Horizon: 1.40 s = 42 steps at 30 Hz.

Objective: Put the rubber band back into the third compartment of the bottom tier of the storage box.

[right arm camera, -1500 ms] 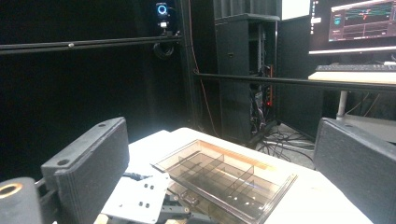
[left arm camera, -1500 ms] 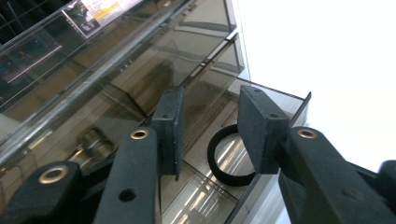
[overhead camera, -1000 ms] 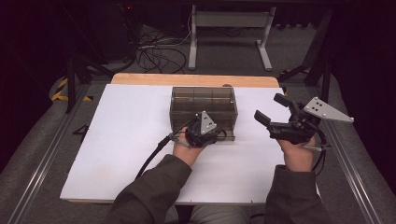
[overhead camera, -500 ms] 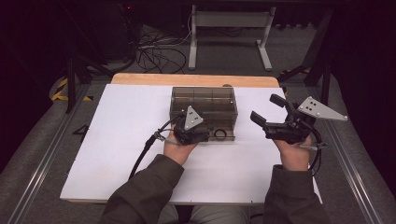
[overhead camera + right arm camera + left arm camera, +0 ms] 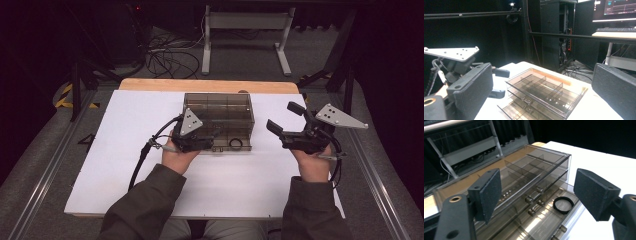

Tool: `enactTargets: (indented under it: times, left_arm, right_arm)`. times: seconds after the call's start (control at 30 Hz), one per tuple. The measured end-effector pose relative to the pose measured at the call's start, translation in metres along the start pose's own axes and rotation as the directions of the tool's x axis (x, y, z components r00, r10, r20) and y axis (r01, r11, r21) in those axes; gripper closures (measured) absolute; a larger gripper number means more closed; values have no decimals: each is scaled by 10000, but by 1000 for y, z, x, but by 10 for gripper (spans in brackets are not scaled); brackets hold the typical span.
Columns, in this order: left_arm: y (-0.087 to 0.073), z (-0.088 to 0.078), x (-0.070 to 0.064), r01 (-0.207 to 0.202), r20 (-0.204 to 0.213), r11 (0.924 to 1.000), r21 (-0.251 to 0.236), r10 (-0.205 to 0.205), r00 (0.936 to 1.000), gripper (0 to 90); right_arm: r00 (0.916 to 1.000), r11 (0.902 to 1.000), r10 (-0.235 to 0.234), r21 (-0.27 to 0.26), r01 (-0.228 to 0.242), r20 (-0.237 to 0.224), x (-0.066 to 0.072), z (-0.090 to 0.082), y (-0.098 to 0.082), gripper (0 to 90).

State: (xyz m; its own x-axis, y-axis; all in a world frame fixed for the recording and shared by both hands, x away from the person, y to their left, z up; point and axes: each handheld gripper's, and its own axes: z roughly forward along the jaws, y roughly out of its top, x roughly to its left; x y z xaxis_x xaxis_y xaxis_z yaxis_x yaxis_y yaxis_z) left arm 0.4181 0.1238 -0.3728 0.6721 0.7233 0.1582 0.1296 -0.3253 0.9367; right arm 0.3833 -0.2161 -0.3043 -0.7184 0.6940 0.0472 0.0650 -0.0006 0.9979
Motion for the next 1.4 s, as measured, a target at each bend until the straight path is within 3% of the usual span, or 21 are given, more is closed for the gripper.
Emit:
enactTargets:
  times: [0.53,0.73,1.4]
  left_arm:
    - [11,-39,20,194,-257,9971,-733,-213,9994,105]
    - [12,-51,25,279,-354,9942,-1037,-317,9989,77]
    - [8,-90,47,365,-680,9906,-1315,-458,9966,45]
  right_arm:
    - [9997,9993,-222,301,219,75,2,7,-4,43]
    - [9997,9996,-100,275,94,217,1,8,-6,36]
    - [9992,9979,-257,605,238,304,4,15,-10,35]
